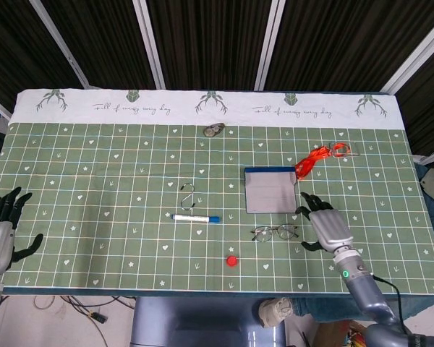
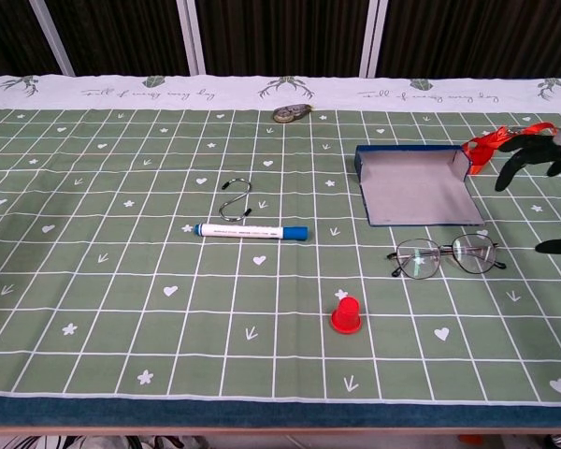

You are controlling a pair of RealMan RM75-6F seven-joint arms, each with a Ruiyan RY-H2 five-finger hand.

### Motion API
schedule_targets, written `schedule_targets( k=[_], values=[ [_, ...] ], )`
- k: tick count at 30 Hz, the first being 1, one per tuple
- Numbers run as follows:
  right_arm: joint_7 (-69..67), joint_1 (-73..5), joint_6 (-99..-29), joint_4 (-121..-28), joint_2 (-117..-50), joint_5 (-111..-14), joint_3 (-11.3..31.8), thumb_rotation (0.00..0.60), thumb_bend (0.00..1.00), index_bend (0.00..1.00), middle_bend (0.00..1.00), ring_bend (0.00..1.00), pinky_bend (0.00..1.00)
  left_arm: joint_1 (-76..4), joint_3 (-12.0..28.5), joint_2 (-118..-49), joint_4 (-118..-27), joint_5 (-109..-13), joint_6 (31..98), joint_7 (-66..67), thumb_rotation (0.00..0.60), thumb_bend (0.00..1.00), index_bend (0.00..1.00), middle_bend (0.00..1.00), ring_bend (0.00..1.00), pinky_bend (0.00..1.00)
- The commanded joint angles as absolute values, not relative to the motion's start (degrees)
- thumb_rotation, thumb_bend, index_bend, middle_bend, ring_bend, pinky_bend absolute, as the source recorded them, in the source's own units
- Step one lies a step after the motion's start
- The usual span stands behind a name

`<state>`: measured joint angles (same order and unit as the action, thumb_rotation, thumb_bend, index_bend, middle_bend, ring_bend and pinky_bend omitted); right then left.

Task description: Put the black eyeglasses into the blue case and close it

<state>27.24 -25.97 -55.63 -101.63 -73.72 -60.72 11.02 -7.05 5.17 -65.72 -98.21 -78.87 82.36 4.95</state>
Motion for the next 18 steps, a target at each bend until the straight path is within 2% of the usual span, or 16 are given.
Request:
schedule_targets(
  k=[1, 10, 18],
  values=[
    [31.44, -28.68, -55.04, -99.71, -78.0, -56.71, 11.31, 0.6, 0.29, 0.34, 0.0, 0.07, 0.19, -7.09, 5.2, -65.62, -98.34, -78.7, 82.2, 4.89, 0.6, 0.29, 0.08, 0.0, 0.0, 0.0],
    [35.34, -32.19, -56.56, -96.48, -84.34, -51.57, 11.57, 0.6, 0.35, 0.41, 0.0, 0.07, 0.19, -7.25, 5.29, -65.37, -98.51, -78.21, 81.67, 4.63, 0.6, 0.29, 0.08, 0.0, 0.0, 0.0],
    [35.39, -33.4, -57.38, -94.51, -85.96, -49.56, 11.41, 0.6, 0.37, 0.46, 0.0, 0.07, 0.19, -7.43, 5.41, -65.23, -98.57, -77.72, 81.27, 4.71, 0.6, 0.29, 0.08, 0.0, 0.0, 0.0]
  ],
)
